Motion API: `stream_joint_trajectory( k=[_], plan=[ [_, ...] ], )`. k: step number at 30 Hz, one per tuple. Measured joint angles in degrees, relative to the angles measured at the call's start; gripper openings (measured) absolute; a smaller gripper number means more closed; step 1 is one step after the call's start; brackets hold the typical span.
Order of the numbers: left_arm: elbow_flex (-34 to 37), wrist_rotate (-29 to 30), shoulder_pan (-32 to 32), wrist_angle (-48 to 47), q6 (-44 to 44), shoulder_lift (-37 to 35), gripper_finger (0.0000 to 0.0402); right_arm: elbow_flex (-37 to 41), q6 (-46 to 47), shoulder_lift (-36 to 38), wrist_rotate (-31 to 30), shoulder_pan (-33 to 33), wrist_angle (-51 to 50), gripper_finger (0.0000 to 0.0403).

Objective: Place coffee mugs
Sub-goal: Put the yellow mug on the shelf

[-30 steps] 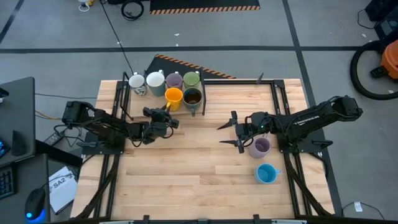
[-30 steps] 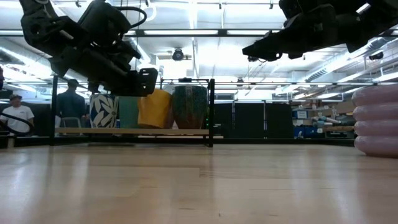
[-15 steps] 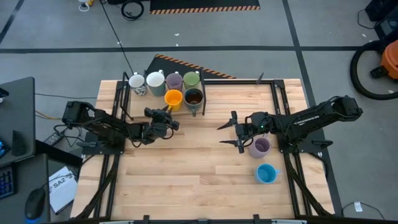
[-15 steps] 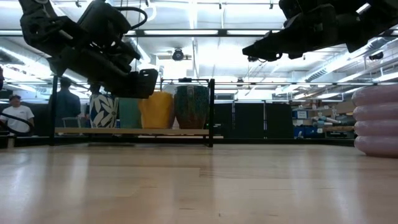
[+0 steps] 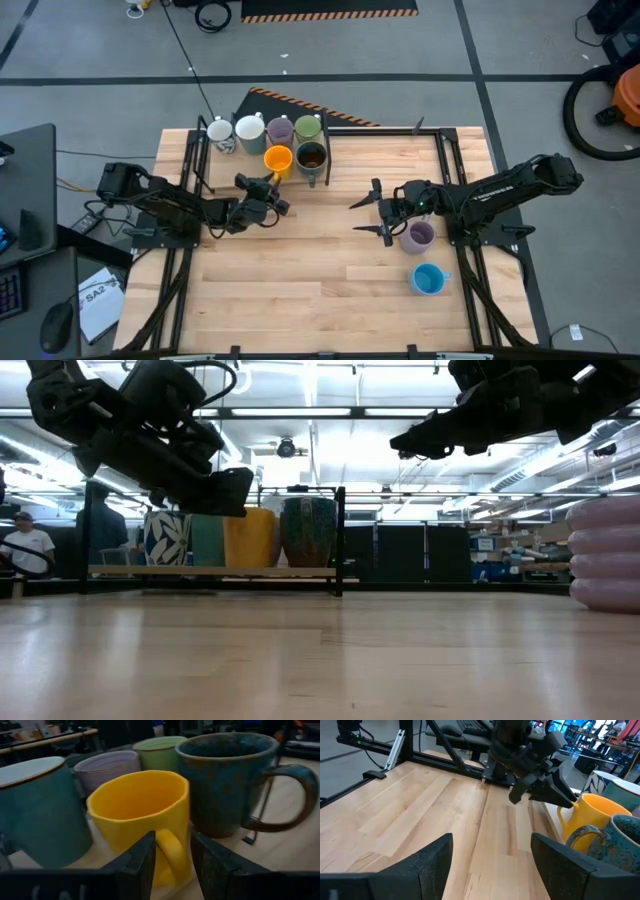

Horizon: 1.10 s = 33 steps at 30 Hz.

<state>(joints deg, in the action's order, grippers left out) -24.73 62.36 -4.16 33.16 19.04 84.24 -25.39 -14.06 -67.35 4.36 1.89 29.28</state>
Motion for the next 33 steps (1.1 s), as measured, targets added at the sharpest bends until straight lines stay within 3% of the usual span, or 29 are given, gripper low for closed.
stream_joint_trajectory(
  k=[11,18,33],
  plan=[
    [0.0,-1.2,2.8,0.0,-0.2,-0.3,0.0130,0.0,0.0,0.0,0.3,0.0,-0.1,0.0274],
    [0.0,-5.4,3.2,0.9,0.2,-0.3,0.0130,0.0,-0.1,0.0,0.3,0.0,0.3,0.0274],
    [0.0,-3.4,1.7,2.8,0.1,-0.3,0.0130,0.0,-0.1,0.0,0.3,0.0,0.2,0.0274]
  ],
)
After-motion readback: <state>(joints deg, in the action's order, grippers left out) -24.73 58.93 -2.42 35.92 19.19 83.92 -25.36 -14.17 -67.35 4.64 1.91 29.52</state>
